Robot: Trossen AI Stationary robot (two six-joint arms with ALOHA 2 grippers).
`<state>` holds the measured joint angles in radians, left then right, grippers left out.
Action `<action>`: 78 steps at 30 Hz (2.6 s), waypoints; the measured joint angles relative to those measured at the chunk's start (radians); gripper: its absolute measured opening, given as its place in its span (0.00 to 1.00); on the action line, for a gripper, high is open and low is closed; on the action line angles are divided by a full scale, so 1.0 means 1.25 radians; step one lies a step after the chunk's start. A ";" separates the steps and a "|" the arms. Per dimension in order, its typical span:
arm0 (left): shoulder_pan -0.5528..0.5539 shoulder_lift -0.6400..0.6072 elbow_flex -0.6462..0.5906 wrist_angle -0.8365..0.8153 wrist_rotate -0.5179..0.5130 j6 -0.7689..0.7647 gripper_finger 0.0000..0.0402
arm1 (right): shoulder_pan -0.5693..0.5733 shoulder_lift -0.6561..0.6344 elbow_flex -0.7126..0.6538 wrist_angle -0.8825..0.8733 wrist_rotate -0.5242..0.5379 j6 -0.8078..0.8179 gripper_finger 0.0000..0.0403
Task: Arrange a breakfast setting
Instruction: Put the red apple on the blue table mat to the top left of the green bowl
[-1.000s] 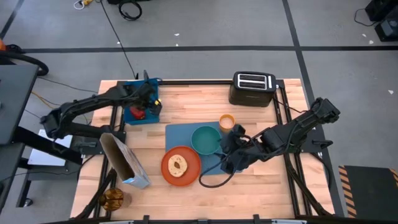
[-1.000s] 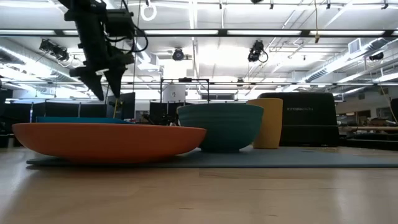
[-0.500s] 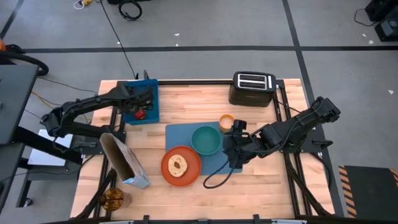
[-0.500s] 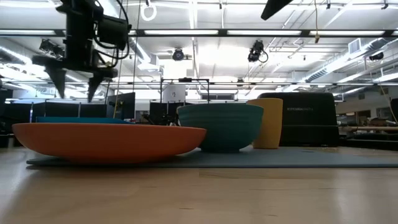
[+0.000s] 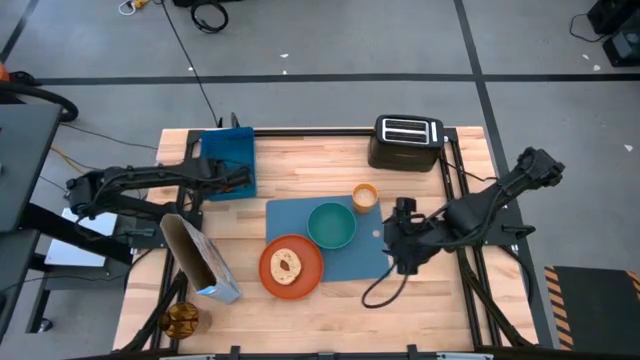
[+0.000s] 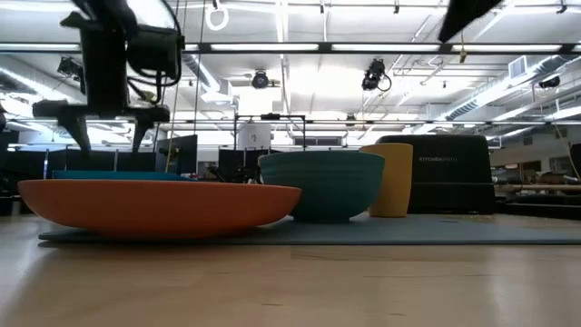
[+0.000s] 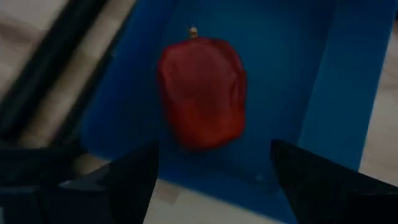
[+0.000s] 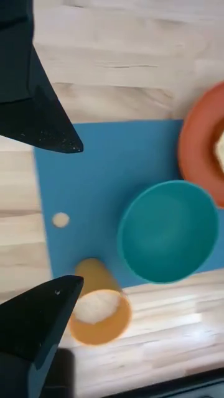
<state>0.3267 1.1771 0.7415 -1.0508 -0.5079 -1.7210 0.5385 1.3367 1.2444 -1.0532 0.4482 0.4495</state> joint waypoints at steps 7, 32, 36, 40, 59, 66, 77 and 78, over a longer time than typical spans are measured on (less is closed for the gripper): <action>0.024 0.001 -0.066 0.121 -0.058 -0.009 0.78 | 0.001 -0.094 -0.087 0.016 -0.005 0.011 0.86; 0.052 -0.006 -0.075 0.090 0.017 -0.015 0.77 | -0.084 -0.143 -0.103 0.028 -0.003 -0.164 0.86; 0.085 -0.006 -0.075 0.144 0.025 0.039 0.87 | -0.090 -0.143 -0.103 0.028 -0.004 -0.172 0.86; 0.127 -0.006 -0.075 0.133 0.033 0.040 0.88 | -0.093 -0.143 -0.103 0.028 -0.004 -0.172 0.86; 0.357 0.012 -0.075 0.144 0.265 0.278 0.88 | -0.098 -0.143 -0.103 0.030 -0.029 -0.199 0.86; 0.402 0.013 -0.075 0.145 0.269 0.334 0.88 | -0.109 -0.143 -0.103 0.030 -0.038 -0.201 0.86; 0.423 0.148 -0.076 0.205 0.269 0.348 0.88 | -0.114 -0.143 -0.103 0.030 -0.047 -0.196 0.86; 0.424 0.159 -0.076 0.215 0.267 0.348 0.88 | -0.114 -0.143 -0.103 0.029 -0.048 -0.195 0.86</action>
<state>0.8570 1.3758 0.6468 -0.7815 -0.1747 -1.2858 0.3965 1.1584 1.1160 -1.0168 0.3886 0.2054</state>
